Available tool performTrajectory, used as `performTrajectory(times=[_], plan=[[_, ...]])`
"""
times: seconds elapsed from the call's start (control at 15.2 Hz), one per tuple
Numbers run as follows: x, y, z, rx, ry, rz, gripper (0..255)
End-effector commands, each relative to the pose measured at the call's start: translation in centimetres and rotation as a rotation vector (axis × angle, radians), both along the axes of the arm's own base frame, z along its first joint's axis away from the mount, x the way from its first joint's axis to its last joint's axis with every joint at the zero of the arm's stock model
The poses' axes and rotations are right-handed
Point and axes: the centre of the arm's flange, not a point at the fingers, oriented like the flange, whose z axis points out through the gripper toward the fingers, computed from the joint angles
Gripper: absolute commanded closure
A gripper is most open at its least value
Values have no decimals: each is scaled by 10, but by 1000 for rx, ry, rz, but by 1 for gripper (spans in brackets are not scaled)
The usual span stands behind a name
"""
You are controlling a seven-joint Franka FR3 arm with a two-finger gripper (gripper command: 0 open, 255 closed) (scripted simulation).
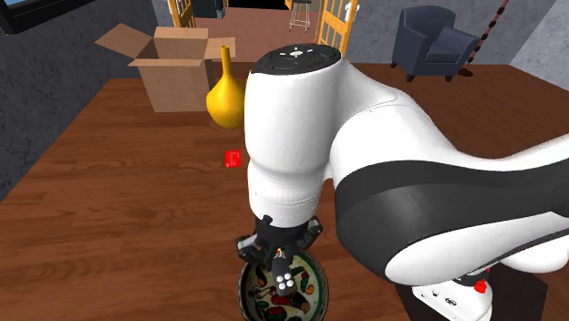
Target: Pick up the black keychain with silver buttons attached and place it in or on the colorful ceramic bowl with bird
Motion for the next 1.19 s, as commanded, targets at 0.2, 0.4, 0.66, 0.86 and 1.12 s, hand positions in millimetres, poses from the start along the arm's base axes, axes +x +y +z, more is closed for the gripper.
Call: performTrajectory(times=[0.2, 0.4, 0.66, 0.86, 1.12], plan=[[-27, 4, -13, 1, 0, -1, 255], [-27, 4, -29, 1, 0, -1, 255], [-27, 4, -50, 1, 0, -1, 255], [-27, 4, -66, 1, 0, -1, 255], [-27, 4, -81, 1, 0, -1, 255]])
